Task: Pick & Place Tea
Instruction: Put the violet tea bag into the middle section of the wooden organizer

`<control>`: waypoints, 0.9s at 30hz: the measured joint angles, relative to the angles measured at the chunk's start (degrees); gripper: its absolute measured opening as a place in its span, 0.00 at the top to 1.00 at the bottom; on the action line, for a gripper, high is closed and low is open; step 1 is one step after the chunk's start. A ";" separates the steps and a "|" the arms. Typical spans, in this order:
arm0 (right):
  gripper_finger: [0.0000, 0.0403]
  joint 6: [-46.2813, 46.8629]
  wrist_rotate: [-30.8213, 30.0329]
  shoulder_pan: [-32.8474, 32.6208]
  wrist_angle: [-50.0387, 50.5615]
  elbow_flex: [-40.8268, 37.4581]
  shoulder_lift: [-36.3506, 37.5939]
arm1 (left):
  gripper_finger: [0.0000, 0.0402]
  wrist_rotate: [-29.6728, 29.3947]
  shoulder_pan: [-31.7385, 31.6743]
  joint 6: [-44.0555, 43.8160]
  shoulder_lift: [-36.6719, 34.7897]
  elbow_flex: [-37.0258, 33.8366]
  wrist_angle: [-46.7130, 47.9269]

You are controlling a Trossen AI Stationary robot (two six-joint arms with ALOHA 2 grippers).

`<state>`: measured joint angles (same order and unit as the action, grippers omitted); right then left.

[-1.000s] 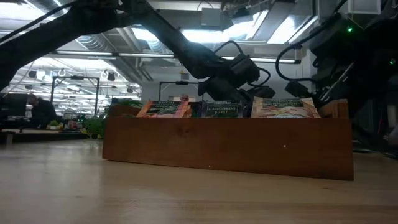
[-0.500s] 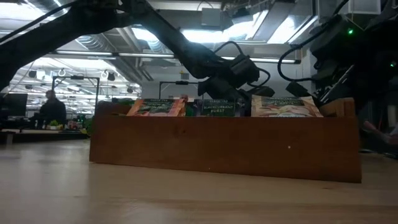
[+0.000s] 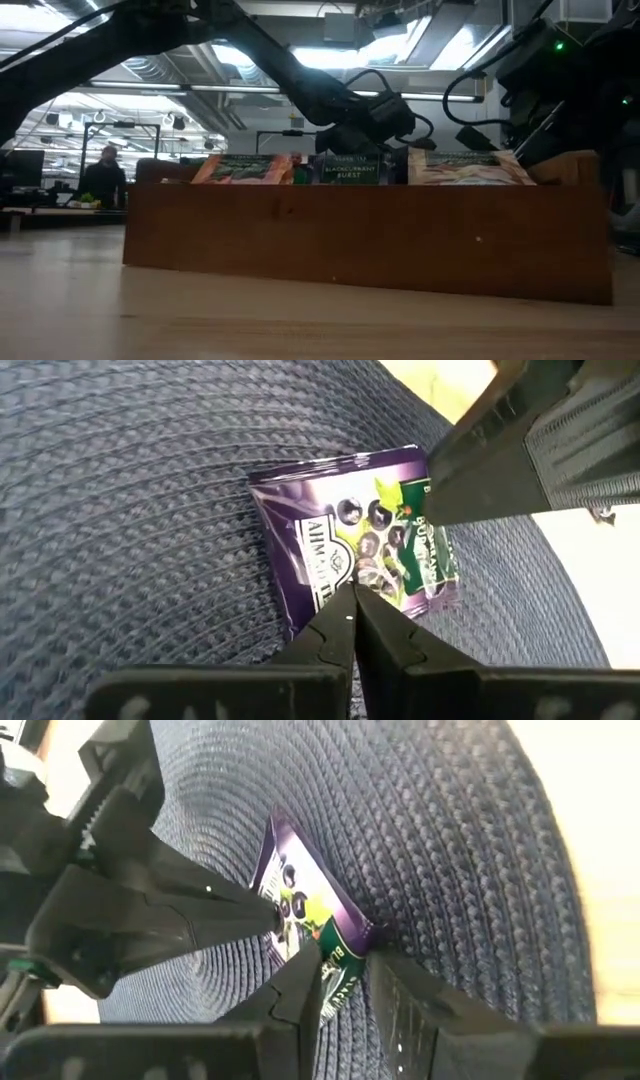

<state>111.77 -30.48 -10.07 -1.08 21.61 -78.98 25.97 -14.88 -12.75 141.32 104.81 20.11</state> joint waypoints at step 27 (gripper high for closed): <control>0.99 -4.41 -3.22 0.04 -4.43 0.22 0.09 | 0.99 6.55 -3.16 1.30 -0.33 -0.13 3.57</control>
<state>107.36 -33.70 -10.02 -5.52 21.82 -78.89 32.53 -18.04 -11.45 140.99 104.68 23.68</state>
